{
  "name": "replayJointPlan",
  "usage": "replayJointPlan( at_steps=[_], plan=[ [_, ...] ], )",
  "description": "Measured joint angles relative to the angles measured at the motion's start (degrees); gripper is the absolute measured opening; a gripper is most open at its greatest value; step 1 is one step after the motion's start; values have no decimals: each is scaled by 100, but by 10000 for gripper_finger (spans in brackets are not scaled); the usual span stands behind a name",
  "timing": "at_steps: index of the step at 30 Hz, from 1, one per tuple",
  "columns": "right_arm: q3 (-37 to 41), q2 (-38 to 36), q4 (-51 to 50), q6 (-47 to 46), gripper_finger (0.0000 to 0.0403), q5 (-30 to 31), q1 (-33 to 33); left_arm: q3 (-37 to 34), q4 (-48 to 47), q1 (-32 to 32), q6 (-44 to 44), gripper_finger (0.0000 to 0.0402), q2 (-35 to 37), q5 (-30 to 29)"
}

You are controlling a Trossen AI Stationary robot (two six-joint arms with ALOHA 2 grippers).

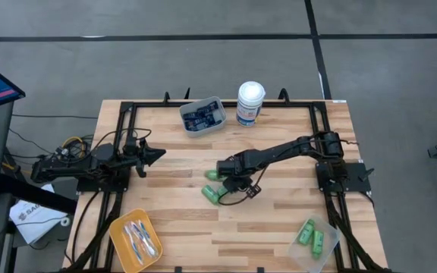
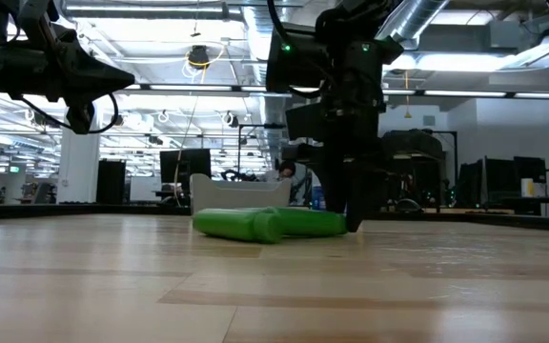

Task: Pick & Place Travel size toiletries
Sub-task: Put the green shampoo into the transparent bin

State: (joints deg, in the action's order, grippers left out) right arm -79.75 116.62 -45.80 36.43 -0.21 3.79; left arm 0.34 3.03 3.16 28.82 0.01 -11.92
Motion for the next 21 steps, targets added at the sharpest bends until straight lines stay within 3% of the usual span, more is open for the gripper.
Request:
replayJointPlan(
  at_steps=[11,21],
  plan=[
    [9,-706,-95,-858,74,-131,94,0,0,2,0,2,0,2],
    [151,-2391,-1179,-2744,74,-133,844,0,0,2,0,2,0,2]
  ],
)
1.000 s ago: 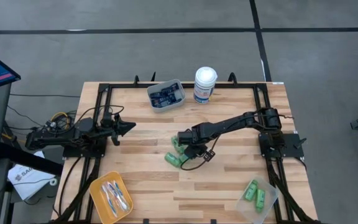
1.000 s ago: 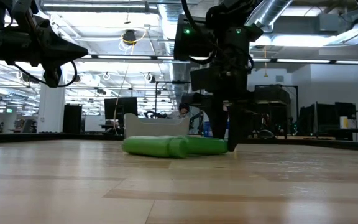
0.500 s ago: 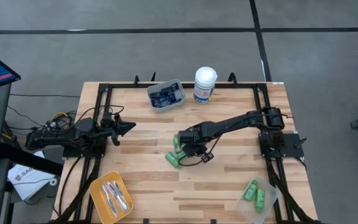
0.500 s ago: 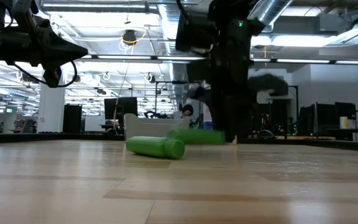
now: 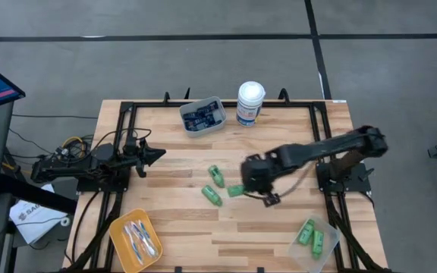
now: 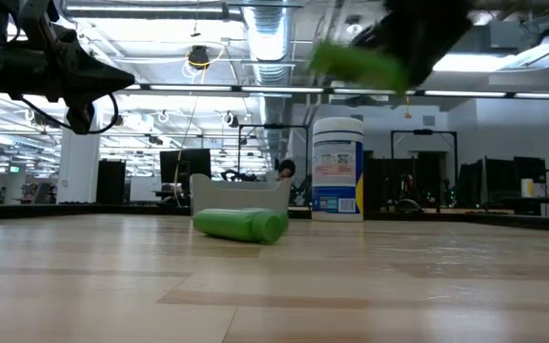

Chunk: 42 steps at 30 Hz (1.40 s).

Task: Pick & Place Travel size toiletries
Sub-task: Put the green shampoo into the transparent bin

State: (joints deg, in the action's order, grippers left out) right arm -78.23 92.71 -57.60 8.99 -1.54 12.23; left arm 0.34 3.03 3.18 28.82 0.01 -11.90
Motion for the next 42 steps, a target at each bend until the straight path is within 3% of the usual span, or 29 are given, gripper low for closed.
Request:
replayJointPlan(
  at_steps=[6,11,16,23,29,42],
  plan=[
    [526,-1084,-203,-2109,74,2,1119,0,0,0,0,2,0,0],
    [1029,-1681,-211,-4282,74,287,2416,0,0,-1,0,2,0,0],
    [1379,-1774,-204,-6064,73,330,3772,0,0,-2,0,2,0,0],
    [1385,-1428,-160,-7606,73,301,5086,0,0,0,0,2,0,0],
    [1385,-1029,256,-8364,79,89,5573,0,0,0,0,2,0,0],
    [1383,-301,679,-8559,83,-748,5474,0,0,0,0,2,0,0]
  ],
)
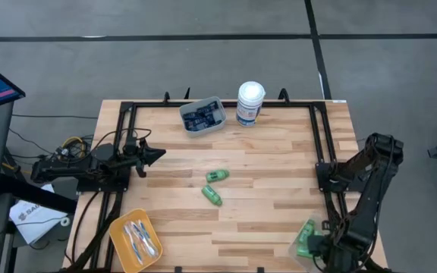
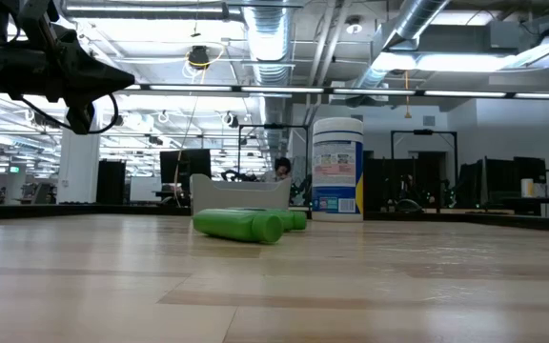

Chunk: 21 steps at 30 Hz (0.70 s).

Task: Pick & Place Travel size toiletries
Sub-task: Put the green shampoo into the transparent bin

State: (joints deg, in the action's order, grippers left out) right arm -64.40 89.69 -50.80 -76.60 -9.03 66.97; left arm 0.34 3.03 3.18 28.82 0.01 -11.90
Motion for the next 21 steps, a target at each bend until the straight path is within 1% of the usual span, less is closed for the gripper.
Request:
replayJointPlan(
  at_steps=[4,12,21],
  plan=[
    [0,8,6,-2,84,-74,-72,0,0,0,0,2,0,0],
    [0,8,4,-1,85,-430,-400,0,0,-2,0,2,0,0],
    [0,8,8,-1,88,-467,-651,0,0,-2,0,2,0,-1]
  ],
)
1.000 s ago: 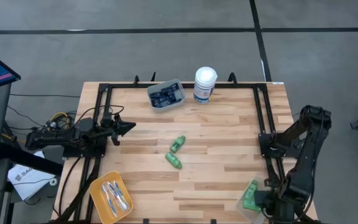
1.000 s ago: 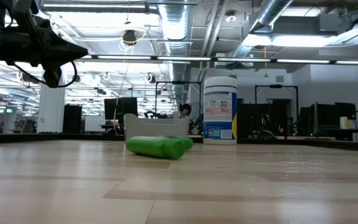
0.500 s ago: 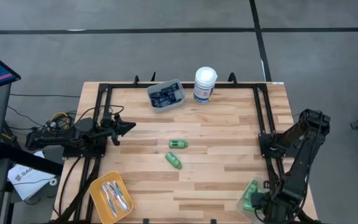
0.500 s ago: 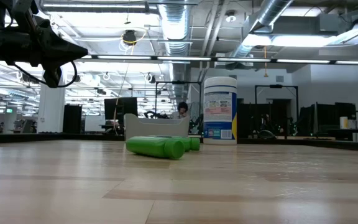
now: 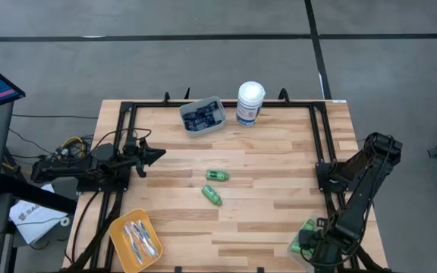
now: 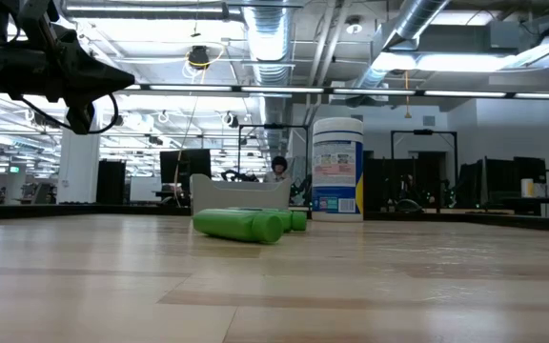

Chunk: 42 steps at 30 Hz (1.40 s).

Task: Pick & Place Travel size toiletries
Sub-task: Put the green shampoo into the transparent bin

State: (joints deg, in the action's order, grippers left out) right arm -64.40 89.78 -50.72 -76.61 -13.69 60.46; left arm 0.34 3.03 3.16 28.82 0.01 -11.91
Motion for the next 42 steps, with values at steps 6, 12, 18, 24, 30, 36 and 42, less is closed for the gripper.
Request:
replayJointPlan(
  at_steps=[6,12,18,24,30,36,42],
  plan=[
    [0,0,-1,1,115,0,1,0,0,0,0,2,0,0],
    [0,0,19,0,136,0,1,0,0,1,0,2,0,1],
    [0,-82,45,235,167,-20,-238,0,0,0,0,2,0,0],
    [-7,-672,-410,1594,212,609,-1339,0,0,1,0,2,0,0],
    [-11,-998,-467,3444,223,1951,-3163,0,0,2,0,2,0,-1],
    [-26,-324,888,5236,213,1783,-4905,0,13,2,0,2,0,-2],
    [-587,809,1227,6222,211,1491,-5782,0,39,2,0,2,0,-6]
  ],
)
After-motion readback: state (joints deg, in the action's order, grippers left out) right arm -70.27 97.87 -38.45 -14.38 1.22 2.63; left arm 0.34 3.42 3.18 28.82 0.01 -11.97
